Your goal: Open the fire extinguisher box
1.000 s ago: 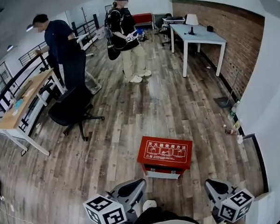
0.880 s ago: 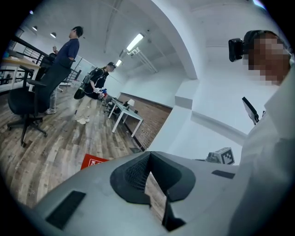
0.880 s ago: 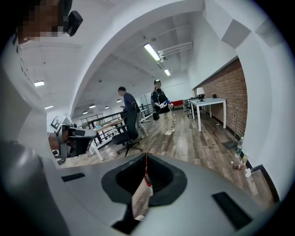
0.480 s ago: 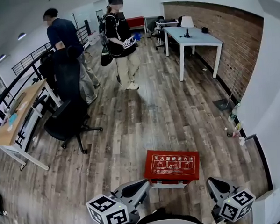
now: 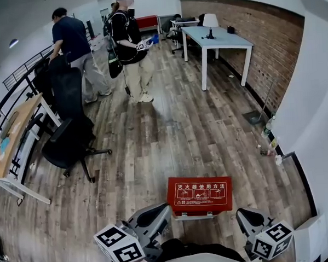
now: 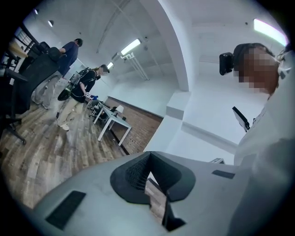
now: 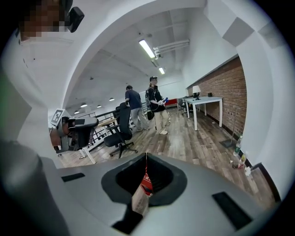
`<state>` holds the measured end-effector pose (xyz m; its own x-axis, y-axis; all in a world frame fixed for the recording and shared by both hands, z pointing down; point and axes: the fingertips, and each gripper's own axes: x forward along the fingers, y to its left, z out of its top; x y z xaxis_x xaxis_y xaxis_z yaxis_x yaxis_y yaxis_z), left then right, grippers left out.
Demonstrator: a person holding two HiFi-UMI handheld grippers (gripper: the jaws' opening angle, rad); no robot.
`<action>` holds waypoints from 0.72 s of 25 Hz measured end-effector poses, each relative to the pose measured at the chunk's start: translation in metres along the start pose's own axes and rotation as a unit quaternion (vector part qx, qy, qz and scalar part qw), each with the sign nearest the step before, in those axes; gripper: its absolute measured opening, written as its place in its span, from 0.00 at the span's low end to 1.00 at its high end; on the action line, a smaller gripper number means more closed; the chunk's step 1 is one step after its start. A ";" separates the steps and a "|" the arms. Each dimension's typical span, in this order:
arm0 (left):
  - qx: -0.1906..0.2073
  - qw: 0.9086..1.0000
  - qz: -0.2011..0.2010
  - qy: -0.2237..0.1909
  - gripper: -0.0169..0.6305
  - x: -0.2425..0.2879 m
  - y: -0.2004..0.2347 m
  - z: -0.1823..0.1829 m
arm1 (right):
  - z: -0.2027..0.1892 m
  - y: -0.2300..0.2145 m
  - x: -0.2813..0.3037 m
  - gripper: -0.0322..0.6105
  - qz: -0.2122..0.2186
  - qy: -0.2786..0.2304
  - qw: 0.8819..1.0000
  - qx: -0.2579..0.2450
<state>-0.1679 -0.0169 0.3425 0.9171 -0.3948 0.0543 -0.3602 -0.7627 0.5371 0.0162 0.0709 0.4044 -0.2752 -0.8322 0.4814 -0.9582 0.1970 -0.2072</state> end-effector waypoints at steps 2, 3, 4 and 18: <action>0.008 1.000 0.012 0.022 0.04 0.003 0.003 -0.007 | 0.002 -0.004 0.000 0.07 -0.004 -0.001 1.000 0.002; 0.011 0.999 0.020 0.034 0.04 0.004 0.006 -0.011 | 0.003 -0.004 0.000 0.07 -0.003 0.000 1.000 0.002; 0.011 0.999 0.026 0.043 0.04 0.005 0.008 -0.014 | 0.003 -0.003 0.001 0.07 -0.001 0.001 1.000 0.002; -0.001 0.996 0.085 0.017 0.04 0.073 -0.014 -0.033 | 0.020 -0.086 0.005 0.07 0.057 0.041 0.997 -0.041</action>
<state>-0.0903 -0.0179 0.3670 0.8480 -0.5008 0.1734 -0.5109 -0.6856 0.5185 0.0988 0.0395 0.4071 -0.3854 -0.7577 0.5266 -0.9223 0.3331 -0.1959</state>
